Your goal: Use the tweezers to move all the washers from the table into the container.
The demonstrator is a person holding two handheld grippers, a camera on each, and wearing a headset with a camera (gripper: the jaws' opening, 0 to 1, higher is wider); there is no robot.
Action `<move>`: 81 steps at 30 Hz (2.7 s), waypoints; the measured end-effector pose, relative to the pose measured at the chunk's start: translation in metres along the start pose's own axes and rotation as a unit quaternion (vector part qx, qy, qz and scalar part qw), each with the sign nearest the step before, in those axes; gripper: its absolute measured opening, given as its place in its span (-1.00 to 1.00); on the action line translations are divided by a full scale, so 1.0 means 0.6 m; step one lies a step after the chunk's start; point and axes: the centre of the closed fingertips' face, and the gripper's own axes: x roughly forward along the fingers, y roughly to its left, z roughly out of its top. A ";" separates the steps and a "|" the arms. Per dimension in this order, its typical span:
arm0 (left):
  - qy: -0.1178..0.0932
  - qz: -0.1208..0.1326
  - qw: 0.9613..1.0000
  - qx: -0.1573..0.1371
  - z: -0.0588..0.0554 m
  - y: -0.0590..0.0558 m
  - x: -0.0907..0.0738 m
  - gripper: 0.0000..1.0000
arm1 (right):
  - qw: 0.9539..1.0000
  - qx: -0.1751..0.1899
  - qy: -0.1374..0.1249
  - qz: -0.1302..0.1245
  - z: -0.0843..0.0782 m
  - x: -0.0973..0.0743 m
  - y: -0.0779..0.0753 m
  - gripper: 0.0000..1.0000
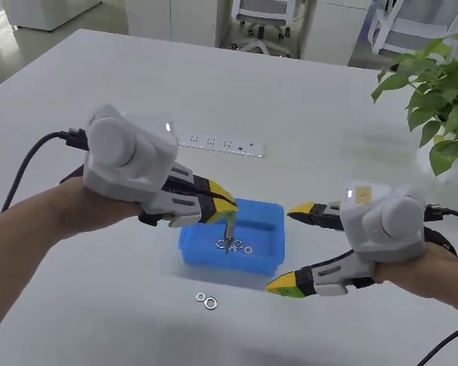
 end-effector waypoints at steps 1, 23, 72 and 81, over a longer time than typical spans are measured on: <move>0.000 0.000 1.000 0.000 -0.001 -0.002 -0.001 -0.90 | 1.000 0.006 0.002 -0.003 -0.002 -0.001 0.001 0.65; 0.007 -0.010 1.000 -0.002 -0.037 -0.039 -0.010 -0.90 | 0.999 0.034 -0.001 -0.001 -0.012 0.001 0.036 0.99; 0.020 -0.031 0.999 -0.016 -0.102 -0.091 0.006 -0.90 | 0.998 0.014 0.024 0.053 -0.041 0.026 0.103 0.81; 0.022 -0.036 0.999 -0.015 -0.101 -0.094 0.005 -0.90 | 0.997 -0.007 0.013 0.076 -0.032 0.038 0.113 0.56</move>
